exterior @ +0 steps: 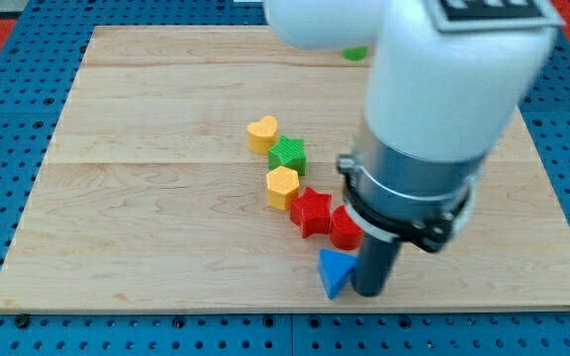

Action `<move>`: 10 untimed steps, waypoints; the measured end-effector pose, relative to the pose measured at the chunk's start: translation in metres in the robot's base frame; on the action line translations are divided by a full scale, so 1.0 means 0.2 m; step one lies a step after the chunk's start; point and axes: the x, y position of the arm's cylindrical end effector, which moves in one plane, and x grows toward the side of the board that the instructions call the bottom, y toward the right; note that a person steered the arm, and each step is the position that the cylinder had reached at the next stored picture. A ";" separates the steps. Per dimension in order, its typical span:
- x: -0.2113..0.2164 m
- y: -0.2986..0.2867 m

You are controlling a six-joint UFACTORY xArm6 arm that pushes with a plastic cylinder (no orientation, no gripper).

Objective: Push the yellow heart to the red star

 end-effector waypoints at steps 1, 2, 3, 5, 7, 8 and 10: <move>-0.11 -0.13; -0.12 0.42; -0.42 0.19; -1.01 -0.28; -0.78 -0.28; -0.64 -0.38; -1.08 -0.27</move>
